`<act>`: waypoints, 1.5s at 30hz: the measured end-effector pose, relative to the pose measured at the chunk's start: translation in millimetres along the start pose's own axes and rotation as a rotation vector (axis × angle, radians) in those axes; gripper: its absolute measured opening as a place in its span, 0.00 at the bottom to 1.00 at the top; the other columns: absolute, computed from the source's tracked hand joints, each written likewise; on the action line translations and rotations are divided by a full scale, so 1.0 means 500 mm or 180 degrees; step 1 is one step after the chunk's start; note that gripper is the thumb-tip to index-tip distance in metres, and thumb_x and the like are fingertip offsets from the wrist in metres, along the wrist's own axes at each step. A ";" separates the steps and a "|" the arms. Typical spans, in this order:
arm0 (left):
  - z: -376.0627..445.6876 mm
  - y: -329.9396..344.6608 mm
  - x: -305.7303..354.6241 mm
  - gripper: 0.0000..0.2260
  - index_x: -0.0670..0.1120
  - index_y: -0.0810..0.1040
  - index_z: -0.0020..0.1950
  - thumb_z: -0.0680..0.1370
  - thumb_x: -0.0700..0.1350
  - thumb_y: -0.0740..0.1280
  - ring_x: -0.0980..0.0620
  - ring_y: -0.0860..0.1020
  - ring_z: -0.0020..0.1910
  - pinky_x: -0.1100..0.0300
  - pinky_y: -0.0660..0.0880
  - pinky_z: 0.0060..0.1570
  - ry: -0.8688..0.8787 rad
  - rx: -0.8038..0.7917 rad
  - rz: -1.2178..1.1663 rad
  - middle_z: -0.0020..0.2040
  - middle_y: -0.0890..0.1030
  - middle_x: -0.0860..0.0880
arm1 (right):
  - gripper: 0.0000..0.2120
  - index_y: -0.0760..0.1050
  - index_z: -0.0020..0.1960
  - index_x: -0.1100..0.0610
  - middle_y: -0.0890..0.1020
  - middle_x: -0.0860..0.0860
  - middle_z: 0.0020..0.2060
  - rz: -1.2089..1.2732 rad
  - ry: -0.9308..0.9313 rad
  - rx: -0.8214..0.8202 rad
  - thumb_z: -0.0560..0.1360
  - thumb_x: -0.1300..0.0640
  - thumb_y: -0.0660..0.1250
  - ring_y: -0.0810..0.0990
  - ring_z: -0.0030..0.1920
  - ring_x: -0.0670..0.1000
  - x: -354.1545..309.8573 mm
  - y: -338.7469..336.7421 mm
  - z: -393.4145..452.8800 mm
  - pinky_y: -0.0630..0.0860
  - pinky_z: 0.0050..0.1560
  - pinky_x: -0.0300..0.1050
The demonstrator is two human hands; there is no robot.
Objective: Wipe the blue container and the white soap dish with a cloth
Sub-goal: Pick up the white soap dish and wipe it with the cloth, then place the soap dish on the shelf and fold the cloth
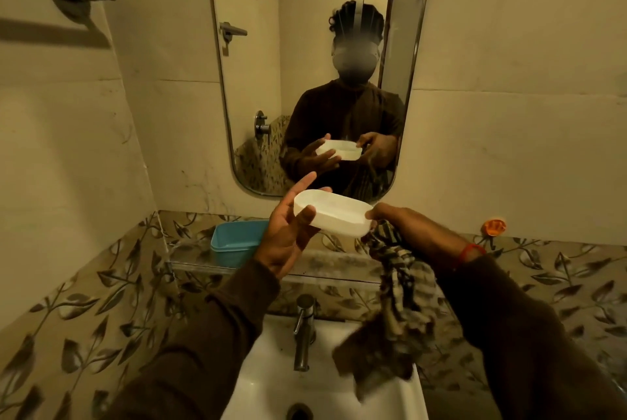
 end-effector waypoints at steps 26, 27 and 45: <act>0.079 -0.074 -0.105 0.36 0.42 0.62 0.79 0.76 0.49 0.74 0.42 0.61 0.77 0.45 0.55 0.77 -0.1033 -0.1772 0.6233 0.79 0.64 0.42 | 0.17 0.79 0.34 0.55 0.82 0.47 0.29 -0.1383 0.0371 0.0496 0.76 0.47 0.64 0.82 0.33 0.46 0.192 0.063 0.114 0.70 0.31 0.37; 0.081 -0.073 -0.106 0.36 0.42 0.62 0.79 0.76 0.49 0.74 0.42 0.61 0.77 0.45 0.55 0.77 -0.1060 -0.1786 0.6219 0.79 0.64 0.42 | 0.18 0.79 0.33 0.55 0.82 0.47 0.29 -0.1390 0.0365 0.0514 0.76 0.47 0.63 0.81 0.33 0.45 0.193 0.061 0.111 0.70 0.30 0.36; 0.048 -0.063 -0.078 0.30 0.46 0.58 0.81 0.82 0.48 0.66 0.43 0.58 0.79 0.44 0.54 0.78 -0.1141 -0.1386 0.5794 0.82 0.57 0.44 | 0.16 0.80 0.43 0.53 0.82 0.48 0.37 -0.1222 0.0010 0.0727 0.79 0.45 0.61 0.79 0.38 0.44 0.131 0.060 0.057 0.70 0.34 0.38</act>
Point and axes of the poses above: each hand's wrist, its own z-axis towards the middle knuckle, its own y-axis out of the palm, x = y × z, the point moved 2 cm from there along z, towards the middle knuckle
